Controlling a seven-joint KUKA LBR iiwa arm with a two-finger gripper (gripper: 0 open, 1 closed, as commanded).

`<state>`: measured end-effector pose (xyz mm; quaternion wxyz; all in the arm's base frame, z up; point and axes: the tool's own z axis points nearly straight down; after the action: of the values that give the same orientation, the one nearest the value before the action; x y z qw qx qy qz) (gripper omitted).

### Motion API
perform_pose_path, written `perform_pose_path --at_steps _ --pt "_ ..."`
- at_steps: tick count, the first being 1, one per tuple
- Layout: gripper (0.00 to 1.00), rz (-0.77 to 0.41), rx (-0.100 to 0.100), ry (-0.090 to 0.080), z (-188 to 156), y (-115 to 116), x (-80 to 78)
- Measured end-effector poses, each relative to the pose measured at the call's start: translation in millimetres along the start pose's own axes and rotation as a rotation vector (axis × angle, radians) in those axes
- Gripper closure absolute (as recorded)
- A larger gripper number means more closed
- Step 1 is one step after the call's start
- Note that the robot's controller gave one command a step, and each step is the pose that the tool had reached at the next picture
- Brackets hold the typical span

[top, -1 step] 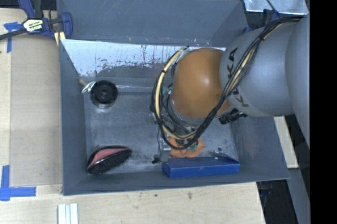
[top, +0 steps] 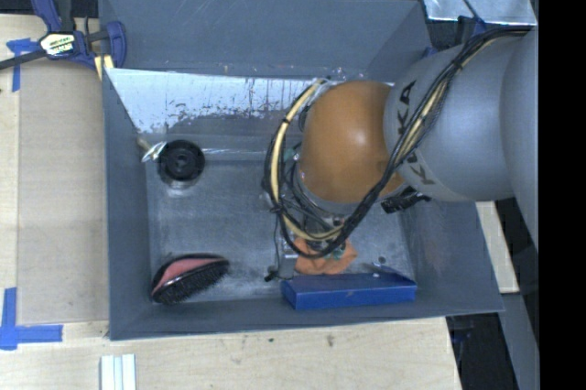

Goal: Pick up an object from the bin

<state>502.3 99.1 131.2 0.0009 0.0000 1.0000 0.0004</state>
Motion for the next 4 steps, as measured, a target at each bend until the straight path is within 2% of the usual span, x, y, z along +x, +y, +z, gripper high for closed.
perform_pose_path --at_steps 1,2,3,4 --pt "0.00 -0.010 0.000 0.002 -32.4 -51.8 -12.4" --pt "0.00 -0.025 0.001 -0.002 -33.6 -113.1 -16.6" --pt "0.00 -0.059 0.006 -0.009 9.1 -123.2 -6.4" --pt "1.00 0.012 0.000 -0.002 60.3 -94.8 -3.7"
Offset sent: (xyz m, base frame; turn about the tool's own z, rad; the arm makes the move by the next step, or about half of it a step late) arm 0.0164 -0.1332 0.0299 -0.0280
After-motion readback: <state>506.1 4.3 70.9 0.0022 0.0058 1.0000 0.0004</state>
